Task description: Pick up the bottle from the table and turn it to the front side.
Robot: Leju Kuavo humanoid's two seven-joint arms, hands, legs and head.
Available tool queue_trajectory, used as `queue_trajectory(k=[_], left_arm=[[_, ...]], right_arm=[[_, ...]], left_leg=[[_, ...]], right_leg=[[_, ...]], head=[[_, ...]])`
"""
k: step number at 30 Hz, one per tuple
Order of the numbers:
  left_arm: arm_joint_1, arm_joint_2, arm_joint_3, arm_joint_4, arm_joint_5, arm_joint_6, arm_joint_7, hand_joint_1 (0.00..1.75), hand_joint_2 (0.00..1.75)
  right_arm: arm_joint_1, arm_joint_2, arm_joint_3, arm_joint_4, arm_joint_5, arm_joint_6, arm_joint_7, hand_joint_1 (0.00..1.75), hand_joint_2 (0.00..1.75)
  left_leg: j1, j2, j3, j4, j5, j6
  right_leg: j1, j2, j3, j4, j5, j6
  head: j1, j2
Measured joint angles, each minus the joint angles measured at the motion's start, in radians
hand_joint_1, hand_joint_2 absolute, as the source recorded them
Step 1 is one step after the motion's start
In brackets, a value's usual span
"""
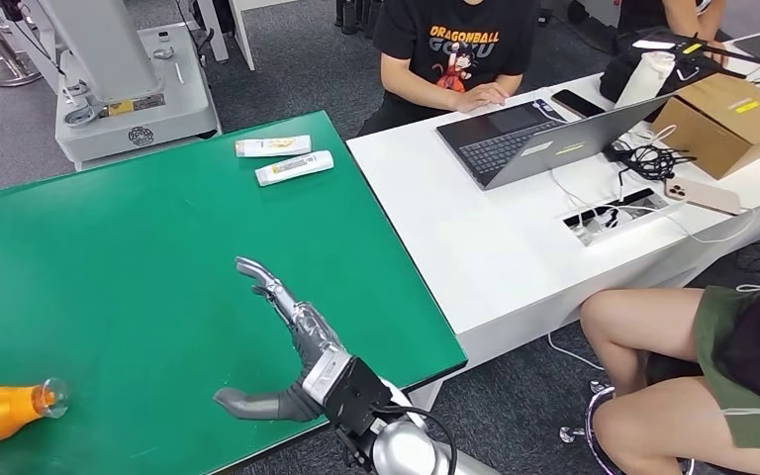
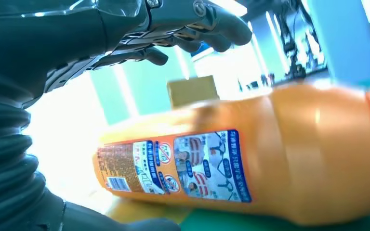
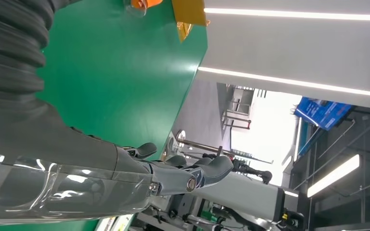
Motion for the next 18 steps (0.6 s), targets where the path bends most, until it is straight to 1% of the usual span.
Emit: queue_trajectory(k=[2,4,7,10,12,14,16,18], left_arm=[[0.019,-0.009,0.030,-0.045,0.032,0.045,-0.031,0.00,1.75],[0.043,-0.033,0.077,-0.123,0.106,0.096,-0.095,0.00,1.75],[0.078,-0.090,0.153,-0.284,0.232,0.114,-0.189,0.00,1.75],[0.110,-0.168,0.198,-0.458,0.380,0.114,-0.247,0.00,1.75],[0.129,-0.225,0.211,-0.565,0.484,0.114,-0.267,0.00,1.75],[0.147,-0.268,0.213,-0.638,0.537,0.114,-0.269,0.00,1.75],[0.164,-0.301,0.213,-0.691,0.579,0.114,-0.269,0.00,1.75],[0.178,-0.326,0.207,-0.734,0.656,0.114,-0.269,0.00,1.75]], right_arm=[[0.000,-0.001,0.000,0.000,-0.001,-0.004,0.000,0.00,1.75],[0.000,-0.002,0.000,0.002,-0.004,-0.016,-0.001,0.00,1.75],[0.000,-0.002,0.002,0.012,-0.007,-0.042,-0.008,0.00,1.75],[0.000,-0.002,0.008,0.025,-0.010,-0.067,-0.019,0.00,1.75],[0.000,-0.002,0.010,0.033,-0.010,-0.080,-0.025,0.00,1.75],[0.001,-0.002,0.010,0.038,-0.008,-0.087,-0.027,0.00,1.75],[0.002,-0.002,0.011,0.040,-0.005,-0.091,-0.030,0.00,1.75],[0.005,-0.002,0.010,0.040,-0.003,-0.091,-0.034,0.00,1.75]], left_leg=[[0.000,0.000,0.000,0.000,0.000,0.000],[0.000,-0.001,0.000,0.001,0.000,0.000],[0.000,-0.002,-0.001,0.001,0.000,0.000],[-0.001,-0.002,-0.001,0.001,0.000,0.001],[-0.001,-0.002,-0.001,0.001,-0.001,0.001],[-0.001,-0.002,-0.001,0.001,-0.001,0.001],[-0.001,-0.002,-0.001,0.001,-0.001,0.002],[-0.001,-0.002,-0.001,0.001,-0.001,0.001]], right_leg=[[0.000,0.000,0.000,0.000,0.000,0.000],[0.000,-0.001,0.000,-0.001,0.000,0.000],[0.000,-0.003,0.000,-0.001,0.000,0.000],[-0.001,-0.003,0.001,-0.001,0.000,0.001],[-0.001,-0.003,0.001,-0.002,0.000,0.001],[-0.001,-0.003,0.001,-0.002,0.000,0.001],[-0.001,-0.003,0.001,-0.002,0.000,0.001],[0.000,-0.003,0.001,-0.002,0.000,0.001]], head=[[0.000,0.000],[0.000,0.000],[0.000,0.000],[0.000,0.000],[0.000,0.000],[0.000,0.000],[0.000,0.000],[0.000,0.000]])
